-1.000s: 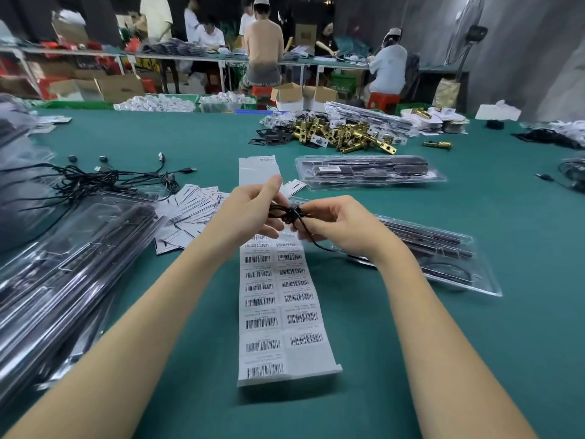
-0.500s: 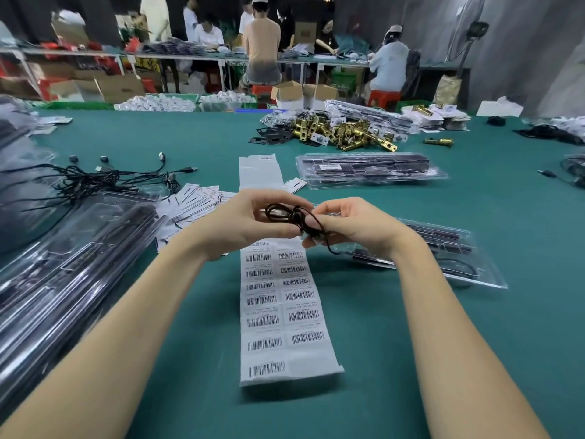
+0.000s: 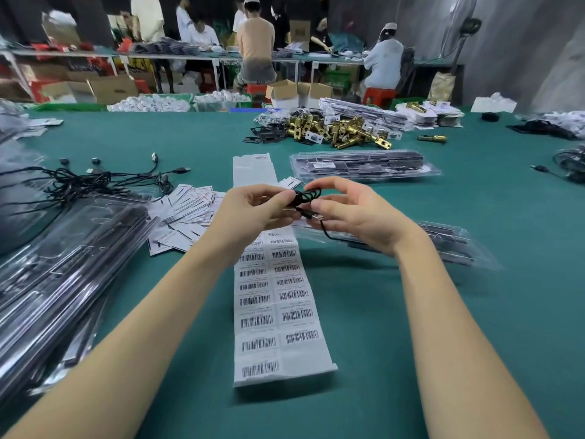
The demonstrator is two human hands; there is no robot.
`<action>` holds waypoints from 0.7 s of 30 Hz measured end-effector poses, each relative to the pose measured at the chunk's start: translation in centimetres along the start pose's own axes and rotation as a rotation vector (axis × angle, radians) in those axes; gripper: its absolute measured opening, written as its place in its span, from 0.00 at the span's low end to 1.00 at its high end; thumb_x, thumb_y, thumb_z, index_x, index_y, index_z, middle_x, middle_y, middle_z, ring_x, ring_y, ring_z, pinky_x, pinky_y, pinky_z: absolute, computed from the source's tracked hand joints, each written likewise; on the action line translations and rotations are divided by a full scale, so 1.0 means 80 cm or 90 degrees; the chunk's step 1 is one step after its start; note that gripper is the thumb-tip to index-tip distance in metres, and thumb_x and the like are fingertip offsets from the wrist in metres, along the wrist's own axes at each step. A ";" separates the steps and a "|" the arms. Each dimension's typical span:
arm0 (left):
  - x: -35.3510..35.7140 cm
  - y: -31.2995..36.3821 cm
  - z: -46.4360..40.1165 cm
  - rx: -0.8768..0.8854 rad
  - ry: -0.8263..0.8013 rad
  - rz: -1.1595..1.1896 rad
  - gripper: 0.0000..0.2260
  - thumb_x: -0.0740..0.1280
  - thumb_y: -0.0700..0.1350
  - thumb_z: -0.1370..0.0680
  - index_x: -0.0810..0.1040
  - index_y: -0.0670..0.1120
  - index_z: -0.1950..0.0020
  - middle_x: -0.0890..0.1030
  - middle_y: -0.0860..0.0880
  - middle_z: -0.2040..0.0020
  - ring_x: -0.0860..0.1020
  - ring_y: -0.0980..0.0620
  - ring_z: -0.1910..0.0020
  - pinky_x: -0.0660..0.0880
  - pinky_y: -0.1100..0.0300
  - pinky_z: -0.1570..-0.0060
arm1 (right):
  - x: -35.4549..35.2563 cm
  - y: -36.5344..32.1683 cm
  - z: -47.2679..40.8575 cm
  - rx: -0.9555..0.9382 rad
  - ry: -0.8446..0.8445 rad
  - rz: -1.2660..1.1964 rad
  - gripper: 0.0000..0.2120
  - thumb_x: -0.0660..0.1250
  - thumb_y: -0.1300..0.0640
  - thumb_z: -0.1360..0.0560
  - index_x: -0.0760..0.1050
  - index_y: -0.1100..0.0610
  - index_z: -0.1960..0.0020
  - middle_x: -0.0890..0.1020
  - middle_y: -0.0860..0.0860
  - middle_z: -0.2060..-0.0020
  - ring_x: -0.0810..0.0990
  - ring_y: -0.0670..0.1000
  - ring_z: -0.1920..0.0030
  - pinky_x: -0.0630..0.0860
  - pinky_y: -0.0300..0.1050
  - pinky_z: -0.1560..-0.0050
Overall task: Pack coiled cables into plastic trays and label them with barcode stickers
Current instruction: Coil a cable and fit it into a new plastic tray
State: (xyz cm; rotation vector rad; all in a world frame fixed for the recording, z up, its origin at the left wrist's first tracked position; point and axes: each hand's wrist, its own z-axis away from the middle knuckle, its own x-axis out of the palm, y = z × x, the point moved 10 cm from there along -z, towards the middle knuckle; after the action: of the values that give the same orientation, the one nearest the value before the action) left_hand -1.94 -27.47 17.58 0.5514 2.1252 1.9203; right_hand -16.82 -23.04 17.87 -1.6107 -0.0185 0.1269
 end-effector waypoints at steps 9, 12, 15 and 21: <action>0.000 -0.026 0.007 -0.126 0.045 0.096 0.05 0.71 0.40 0.22 0.81 0.42 0.48 0.86 0.39 0.55 0.86 0.47 0.60 0.82 0.63 0.61 | 0.001 0.015 -0.004 -0.014 0.015 0.039 0.14 0.69 0.65 0.22 0.77 0.58 0.37 0.85 0.60 0.51 0.84 0.53 0.55 0.83 0.47 0.50; 0.001 -0.027 0.008 -0.116 0.032 0.040 0.03 0.70 0.40 0.21 0.79 0.42 0.53 0.85 0.37 0.54 0.86 0.45 0.60 0.82 0.61 0.58 | -0.004 0.028 -0.004 -0.003 0.038 0.001 0.10 0.69 0.64 0.22 0.80 0.59 0.41 0.85 0.61 0.49 0.86 0.55 0.54 0.83 0.46 0.52; 0.001 -0.024 0.005 -0.082 0.027 0.006 0.03 0.69 0.38 0.21 0.78 0.42 0.55 0.85 0.38 0.53 0.86 0.43 0.59 0.82 0.61 0.57 | -0.007 0.033 -0.006 -0.004 0.066 -0.019 0.07 0.69 0.61 0.21 0.81 0.58 0.44 0.86 0.60 0.54 0.86 0.55 0.57 0.83 0.46 0.54; 0.013 -0.002 0.008 0.033 -0.092 -0.184 0.10 0.75 0.41 0.25 0.85 0.48 0.45 0.87 0.48 0.52 0.85 0.49 0.51 0.81 0.59 0.48 | -0.011 0.035 -0.006 0.017 0.114 -0.040 0.05 0.72 0.57 0.23 0.80 0.59 0.51 0.87 0.58 0.59 0.84 0.52 0.65 0.82 0.43 0.62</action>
State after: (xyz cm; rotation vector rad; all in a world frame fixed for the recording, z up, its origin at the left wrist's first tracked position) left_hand -2.66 -26.44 17.43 0.3566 2.0393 1.6241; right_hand -17.86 -23.73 15.16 -1.5884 0.0707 -0.0656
